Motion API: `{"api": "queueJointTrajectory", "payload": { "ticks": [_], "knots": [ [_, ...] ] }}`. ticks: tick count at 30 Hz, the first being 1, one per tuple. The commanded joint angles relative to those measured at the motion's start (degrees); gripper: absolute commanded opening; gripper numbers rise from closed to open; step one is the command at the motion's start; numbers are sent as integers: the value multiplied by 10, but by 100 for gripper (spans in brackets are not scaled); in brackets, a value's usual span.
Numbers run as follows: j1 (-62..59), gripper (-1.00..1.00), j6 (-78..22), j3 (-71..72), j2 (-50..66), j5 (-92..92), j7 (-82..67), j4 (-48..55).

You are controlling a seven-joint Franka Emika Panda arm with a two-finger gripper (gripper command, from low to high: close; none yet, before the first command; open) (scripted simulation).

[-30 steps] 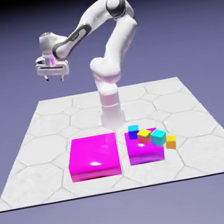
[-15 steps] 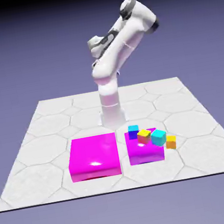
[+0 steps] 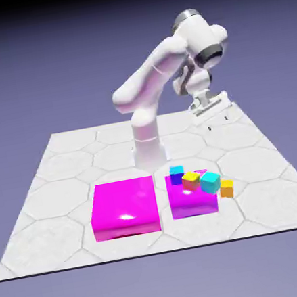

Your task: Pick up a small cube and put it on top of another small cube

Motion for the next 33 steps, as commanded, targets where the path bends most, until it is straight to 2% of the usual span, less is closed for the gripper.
{"api": "queueJointTrajectory", "payload": {
  "ticks": [1, 12, 18, 19, 24, 33],
  "knots": [
    [-21, 0, -14, -16, -2, -14, -23, 2],
    [-249, 0, -167, -195, -30, -163, -279, 23],
    [-269, 0, -129, -269, -42, -248, -296, 48],
    [-269, -100, -129, -269, -42, -248, -296, 48],
    [-241, -100, -170, -186, -24, -159, -281, 26],
    [-56, -100, -177, 1, 81, -51, -264, 73]
  ]
}}
